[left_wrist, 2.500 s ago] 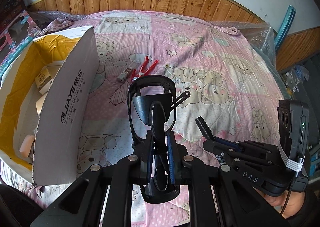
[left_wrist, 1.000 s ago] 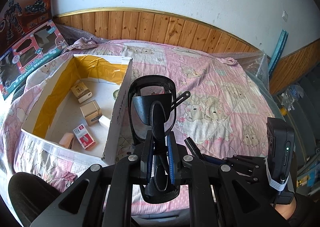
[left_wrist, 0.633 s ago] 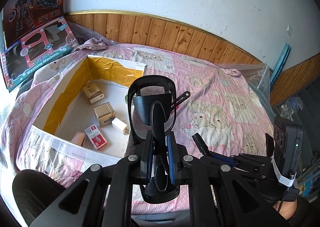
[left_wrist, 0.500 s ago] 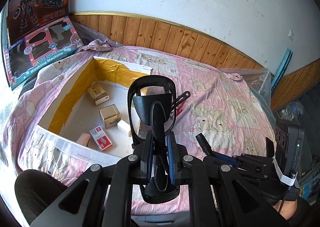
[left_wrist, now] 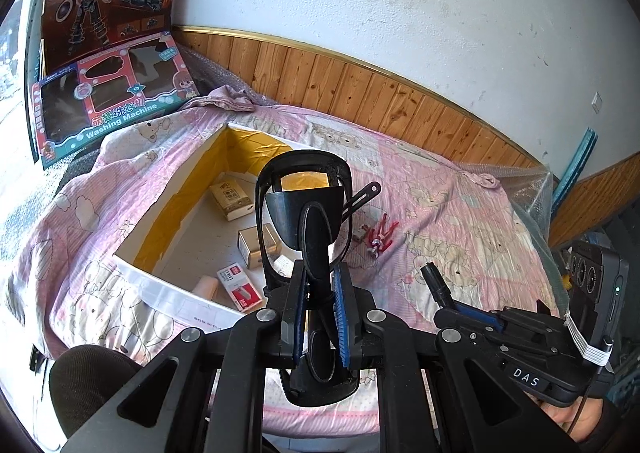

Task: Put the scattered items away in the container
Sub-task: 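Carry the glasses with the left tool while the right tool carries the marker over the box, then open the right tool to drop the marker while the left tool releases the glasses, then move the left tool toward the clear bottle while the right tool reaches the red figure, then close the right tool on the red toy figure while the left tool grasps the clear bottle, then lift the clear bottle with the left tool while the right tool lifts the red figure, then carry the bottle with the left tool while the right tool carries the red figure over the box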

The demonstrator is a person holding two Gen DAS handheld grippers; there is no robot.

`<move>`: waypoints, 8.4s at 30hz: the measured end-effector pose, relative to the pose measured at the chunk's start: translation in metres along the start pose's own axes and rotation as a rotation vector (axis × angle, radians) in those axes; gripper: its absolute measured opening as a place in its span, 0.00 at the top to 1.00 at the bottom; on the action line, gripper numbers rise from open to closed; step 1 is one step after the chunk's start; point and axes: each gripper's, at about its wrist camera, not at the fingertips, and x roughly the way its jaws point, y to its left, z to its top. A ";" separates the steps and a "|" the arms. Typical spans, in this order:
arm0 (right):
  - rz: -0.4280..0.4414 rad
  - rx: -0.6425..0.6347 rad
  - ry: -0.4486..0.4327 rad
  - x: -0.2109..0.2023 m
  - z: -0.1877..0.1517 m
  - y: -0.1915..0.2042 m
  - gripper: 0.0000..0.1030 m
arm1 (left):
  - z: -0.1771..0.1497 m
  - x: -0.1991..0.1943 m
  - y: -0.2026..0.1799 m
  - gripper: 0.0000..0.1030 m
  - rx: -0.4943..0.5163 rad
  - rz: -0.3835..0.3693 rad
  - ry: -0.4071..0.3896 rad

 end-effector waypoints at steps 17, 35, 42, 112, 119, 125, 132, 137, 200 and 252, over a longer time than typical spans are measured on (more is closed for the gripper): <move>0.038 -0.068 0.001 0.022 0.036 0.034 0.87 | 0.021 0.000 0.047 0.87 -0.053 0.042 -0.022; 0.054 -0.099 -0.001 0.053 0.085 0.045 0.87 | 0.051 0.034 0.071 0.87 -0.027 0.054 0.001; 0.036 -0.118 -0.010 0.067 0.111 0.044 0.87 | 0.063 0.054 0.072 0.87 0.003 0.052 0.016; 0.120 -0.051 0.019 0.061 0.060 -0.030 0.61 | 0.029 0.066 0.019 0.43 0.129 0.255 0.122; 0.130 0.008 0.003 0.033 0.018 -0.045 0.61 | 0.018 0.040 -0.018 0.41 0.174 0.243 0.093; 0.127 0.111 -0.019 0.017 -0.024 -0.066 0.61 | 0.000 0.024 -0.046 0.40 0.206 0.216 0.087; 0.038 0.258 -0.012 0.001 -0.059 -0.105 0.61 | -0.038 0.031 -0.090 0.40 0.257 0.120 0.130; 0.033 0.362 0.000 -0.004 -0.072 -0.130 0.61 | -0.055 0.057 -0.125 0.40 0.291 0.049 0.165; -0.159 0.361 0.167 0.114 0.004 -0.284 0.71 | 0.021 0.379 -0.118 0.81 0.213 0.103 0.246; -0.107 0.336 0.041 0.024 -0.060 -0.215 0.85 | -0.096 0.188 -0.163 0.81 0.261 -0.030 0.249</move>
